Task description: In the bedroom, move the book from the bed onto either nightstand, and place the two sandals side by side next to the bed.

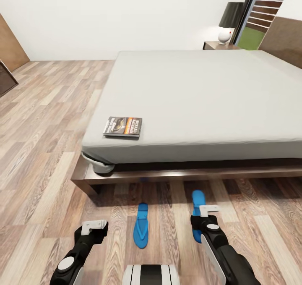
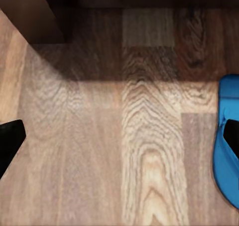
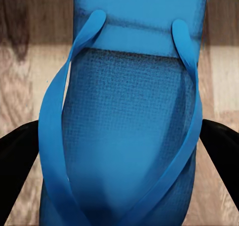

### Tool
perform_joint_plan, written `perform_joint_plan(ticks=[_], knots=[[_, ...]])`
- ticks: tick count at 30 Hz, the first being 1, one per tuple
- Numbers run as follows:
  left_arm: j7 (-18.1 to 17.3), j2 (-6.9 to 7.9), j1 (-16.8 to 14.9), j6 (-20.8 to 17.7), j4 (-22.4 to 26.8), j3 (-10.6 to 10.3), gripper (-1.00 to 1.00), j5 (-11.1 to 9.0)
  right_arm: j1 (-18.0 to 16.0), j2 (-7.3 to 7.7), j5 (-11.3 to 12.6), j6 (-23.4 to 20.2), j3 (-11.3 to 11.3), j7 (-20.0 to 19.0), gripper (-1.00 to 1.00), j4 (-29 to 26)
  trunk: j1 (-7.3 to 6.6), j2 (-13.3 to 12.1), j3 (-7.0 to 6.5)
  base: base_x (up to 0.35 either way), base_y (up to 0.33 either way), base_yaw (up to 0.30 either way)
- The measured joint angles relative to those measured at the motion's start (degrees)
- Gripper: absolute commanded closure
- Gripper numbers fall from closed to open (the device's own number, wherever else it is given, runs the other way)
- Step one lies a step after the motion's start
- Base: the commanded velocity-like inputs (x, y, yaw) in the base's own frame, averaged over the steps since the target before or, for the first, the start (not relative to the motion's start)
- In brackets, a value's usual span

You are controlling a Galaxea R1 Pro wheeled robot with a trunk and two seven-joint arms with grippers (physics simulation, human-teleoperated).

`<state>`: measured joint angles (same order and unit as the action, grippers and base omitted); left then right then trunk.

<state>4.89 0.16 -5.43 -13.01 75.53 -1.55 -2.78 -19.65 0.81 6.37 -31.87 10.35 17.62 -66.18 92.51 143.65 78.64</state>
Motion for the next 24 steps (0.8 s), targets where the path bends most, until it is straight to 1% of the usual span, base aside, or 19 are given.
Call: perform_joint_plan(ticks=[24], knots=[[0.0,-0.09,0.0,0.0,-0.1,0.0,-1.0,0.0,0.0,0.09,-0.3,0.1,0.2,0.0,1.0,0.1,0.0,0.0,0.0,0.0,0.29,0.0]])
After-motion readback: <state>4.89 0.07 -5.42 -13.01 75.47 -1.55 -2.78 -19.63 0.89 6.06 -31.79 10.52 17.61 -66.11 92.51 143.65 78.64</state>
